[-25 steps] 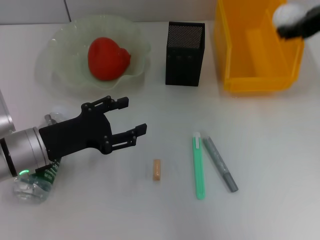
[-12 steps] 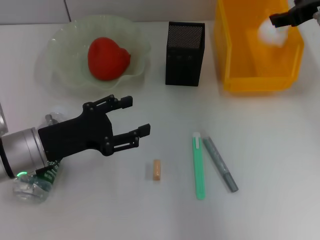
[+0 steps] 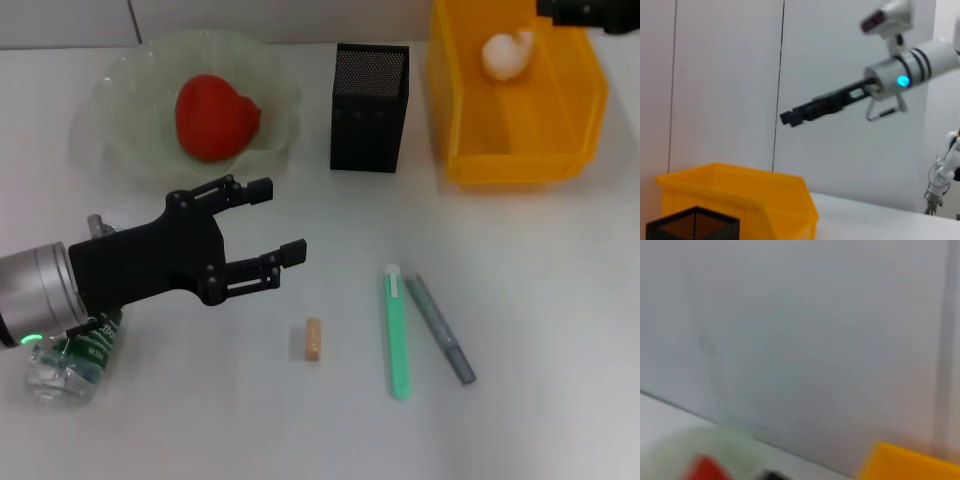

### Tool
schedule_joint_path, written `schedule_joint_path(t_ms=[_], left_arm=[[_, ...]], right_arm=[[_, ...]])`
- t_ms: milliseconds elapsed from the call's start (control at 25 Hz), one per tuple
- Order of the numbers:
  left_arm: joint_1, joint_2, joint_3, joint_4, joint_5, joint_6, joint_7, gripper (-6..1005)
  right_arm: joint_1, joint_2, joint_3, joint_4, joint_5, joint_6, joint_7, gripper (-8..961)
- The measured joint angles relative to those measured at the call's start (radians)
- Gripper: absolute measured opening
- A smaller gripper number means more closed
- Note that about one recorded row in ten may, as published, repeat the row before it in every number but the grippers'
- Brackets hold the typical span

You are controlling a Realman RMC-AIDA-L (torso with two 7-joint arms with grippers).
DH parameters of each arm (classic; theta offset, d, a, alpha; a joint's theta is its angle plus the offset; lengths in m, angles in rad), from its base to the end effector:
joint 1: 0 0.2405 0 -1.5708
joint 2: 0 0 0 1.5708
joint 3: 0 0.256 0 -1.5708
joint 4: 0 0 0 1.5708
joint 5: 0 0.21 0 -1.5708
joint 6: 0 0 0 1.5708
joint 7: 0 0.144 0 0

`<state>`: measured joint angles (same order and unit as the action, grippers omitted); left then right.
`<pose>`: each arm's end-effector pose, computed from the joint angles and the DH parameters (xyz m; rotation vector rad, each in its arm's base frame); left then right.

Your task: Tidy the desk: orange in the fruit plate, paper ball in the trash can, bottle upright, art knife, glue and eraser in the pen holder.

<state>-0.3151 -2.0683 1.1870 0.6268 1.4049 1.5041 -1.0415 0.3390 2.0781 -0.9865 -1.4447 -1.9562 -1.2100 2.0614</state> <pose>-0.2574 0.2841 -0.0267 -2.6376 -0.3214 -0.9614 0.2027 0.3677 0.1065 -2.2769 0.6649 0.5203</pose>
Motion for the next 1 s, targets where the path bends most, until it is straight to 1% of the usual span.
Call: schedule_joint_path(t_ms=[40, 80, 120, 160, 200, 240, 280, 360, 400, 440, 480, 520, 560, 600, 640, 680, 720, 760, 800, 840, 880, 920, 960, 1000], left_arm=[[0.0, 0.0, 0.0, 0.0, 0.0, 0.0, 0.0, 801], [0.024, -0.001, 0.004, 0.062, 0.001, 0.001, -0.055, 801], [0.037, -0.002, 0.005, 0.096, 0.001, -0.002, -0.09, 801], [0.054, -0.003, 0.006, 0.144, 0.004, -0.009, -0.14, 801], [0.104, -0.004, 0.02, 0.275, 0.017, -0.045, -0.267, 801], [0.104, -0.004, 0.02, 0.275, 0.017, -0.045, -0.267, 801], [0.131, -0.004, 0.031, 0.347, 0.027, -0.069, -0.329, 801], [0.21, -0.003, 0.072, 0.545, 0.086, -0.169, -0.511, 801], [0.274, -0.002, 0.108, 0.722, 0.172, -0.256, -0.686, 801], [0.274, -0.002, 0.108, 0.722, 0.172, -0.256, -0.686, 801], [0.31, -0.001, 0.126, 0.83, 0.248, -0.295, -0.811, 801], [0.331, -0.001, 0.134, 0.91, 0.327, -0.316, -0.932, 801], [0.34, 0.0, 0.138, 0.971, 0.4, -0.322, -1.057, 801], [0.342, 0.0, 0.146, 1.075, 0.564, -0.315, -1.315, 801], [0.342, 0.0, 0.146, 1.075, 0.564, -0.315, -1.315, 801], [0.335, -0.001, 0.156, 1.101, 0.636, -0.314, -1.402, 801], [0.335, -0.001, 0.156, 1.101, 0.636, -0.314, -1.402, 801], [0.31, -0.003, 0.2, 1.133, 0.816, -0.322, -1.563, 800], [0.279, -0.004, 0.233, 1.125, 0.924, -0.333, -1.643, 800], [0.279, -0.004, 0.233, 1.125, 0.924, -0.333, -1.643, 800], [0.253, -0.004, 0.252, 1.106, 0.99, -0.337, -1.684, 800], [0.208, -0.004, 0.267, 1.059, 1.057, -0.344, -1.724, 800], [0.208, -0.004, 0.267, 1.059, 1.057, -0.344, -1.724, 800], [0.175, -0.004, 0.271, 1.015, 1.085, -0.356, -1.737, 800]], right_arm=[[0.0, 0.0, 0.0, 0.0, 0.0, 0.0, 0.0, 840], [-0.066, 0.0, 0.0, 0.032, 0.145, -0.086, -0.14, 847], [-0.066, 0.0, 0.0, 0.032, 0.145, -0.086, -0.14, 847], [-0.096, 0.002, 0.0, 0.055, 0.194, -0.133, -0.216, 847], [-0.145, 0.005, -0.001, 0.115, 0.248, -0.204, -0.337, 847], [-0.145, 0.005, -0.001, 0.115, 0.248, -0.204, -0.337, 847], [-0.165, 0.007, -0.002, 0.148, 0.267, -0.229, -0.389, 847], [-0.195, 0.008, -0.002, 0.248, 0.305, -0.252, -0.473, 847], [-0.206, 0.007, 0.008, 0.355, 0.331, -0.261, -0.543, 847], [-0.206, 0.007, 0.008, 0.355, 0.331, -0.261, -0.543, 847], [-0.207, 0.005, 0.028, 0.439, 0.341, -0.263, -0.59, 847], [-0.207, 0.005, 0.028, 0.439, 0.341, -0.263, -0.59, 847], [-0.205, 0.004, 0.04, 0.473, 0.342, -0.263, -0.609, 848], [-0.202, 0.003, 0.058, 0.519, 0.342, -0.264, -0.635, 848], [-0.202, 0.003, 0.058, 0.519, 0.342, -0.264, -0.635, 848], [-0.202, 0.002, 0.062, 0.532, 0.342, -0.265, -0.642, 848], [-0.201, 0.002, 0.064, 0.541, 0.342, -0.266, -0.648, 848], [-0.2, 0.002, 0.064, 0.546, 0.342, -0.267, -0.651, 848], [-0.2, 0.002, 0.064, 0.549, 0.342, -0.266, -0.653, 848], [-0.2, 0.002, 0.064, 0.55, 0.342, -0.267, -0.656, 848], [-0.201, 0.002, 0.064, 0.551, 0.342, -0.267, -0.656, 848], [-0.201, 0.002, 0.064, 0.551, 0.342, -0.268, -0.656, 848], [-0.201, 0.002, 0.064, 0.551, 0.341, -0.268, -0.656, 848], [-0.202, 0.002, 0.064, 0.55, 0.341, -0.268, -0.656, 848]])
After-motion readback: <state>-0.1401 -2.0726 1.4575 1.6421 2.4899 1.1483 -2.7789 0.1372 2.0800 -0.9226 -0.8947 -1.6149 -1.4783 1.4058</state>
